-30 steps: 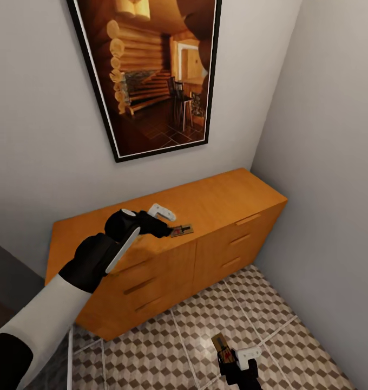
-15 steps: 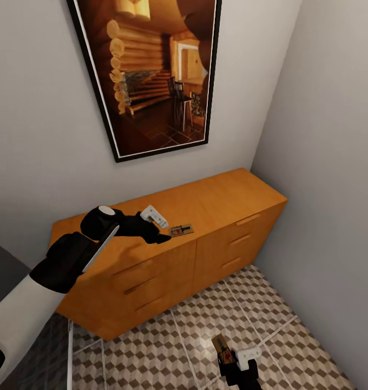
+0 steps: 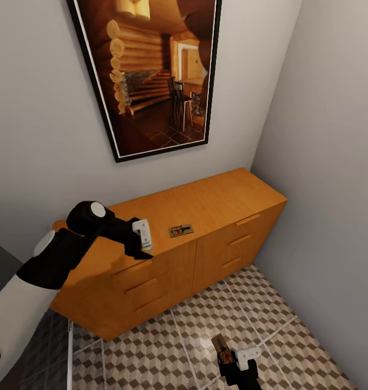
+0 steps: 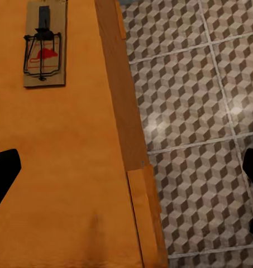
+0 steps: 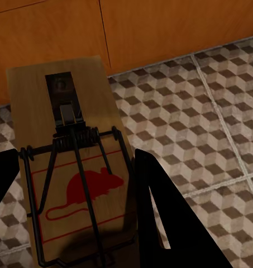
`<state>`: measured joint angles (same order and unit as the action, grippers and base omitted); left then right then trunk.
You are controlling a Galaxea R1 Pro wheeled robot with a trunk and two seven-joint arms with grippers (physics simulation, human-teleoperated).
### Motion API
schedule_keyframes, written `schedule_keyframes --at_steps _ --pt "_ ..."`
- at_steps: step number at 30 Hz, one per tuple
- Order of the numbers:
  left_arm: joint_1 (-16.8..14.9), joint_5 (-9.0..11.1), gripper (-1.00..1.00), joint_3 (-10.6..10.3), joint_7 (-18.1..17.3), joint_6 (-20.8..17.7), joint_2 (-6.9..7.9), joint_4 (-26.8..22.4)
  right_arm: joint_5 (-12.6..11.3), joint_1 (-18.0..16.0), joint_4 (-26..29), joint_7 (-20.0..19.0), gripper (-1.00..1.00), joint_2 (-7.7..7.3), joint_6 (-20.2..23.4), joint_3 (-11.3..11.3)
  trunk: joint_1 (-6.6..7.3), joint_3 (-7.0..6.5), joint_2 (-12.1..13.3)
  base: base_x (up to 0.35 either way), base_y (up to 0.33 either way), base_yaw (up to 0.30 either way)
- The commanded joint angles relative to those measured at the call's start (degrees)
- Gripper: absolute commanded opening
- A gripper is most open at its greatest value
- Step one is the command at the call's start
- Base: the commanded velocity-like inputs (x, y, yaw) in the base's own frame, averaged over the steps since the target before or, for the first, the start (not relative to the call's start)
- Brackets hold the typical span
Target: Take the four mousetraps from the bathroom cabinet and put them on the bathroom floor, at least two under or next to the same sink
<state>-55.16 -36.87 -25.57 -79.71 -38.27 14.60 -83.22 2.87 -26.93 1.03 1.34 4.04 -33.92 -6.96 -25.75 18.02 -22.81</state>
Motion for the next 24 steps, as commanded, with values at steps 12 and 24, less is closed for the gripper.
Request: schedule_keyframes --at_steps 12,24 --pt "-0.1 -2.0 1.00 4.9 -7.2 0.3 2.03 -3.1 0.2 -0.1 -0.1 0.1 -1.00 0.00 -0.2 -0.1 -0.03 0.10 -0.1 0.000 0.000 0.000" --pt "-0.1 -2.0 1.00 10.2 -8.0 0.2 2.10 -3.2 0.2 -0.1 -0.1 0.1 -1.00 0.00 -0.2 -0.1 -0.03 0.10 -0.1 0.000 0.000 0.000"
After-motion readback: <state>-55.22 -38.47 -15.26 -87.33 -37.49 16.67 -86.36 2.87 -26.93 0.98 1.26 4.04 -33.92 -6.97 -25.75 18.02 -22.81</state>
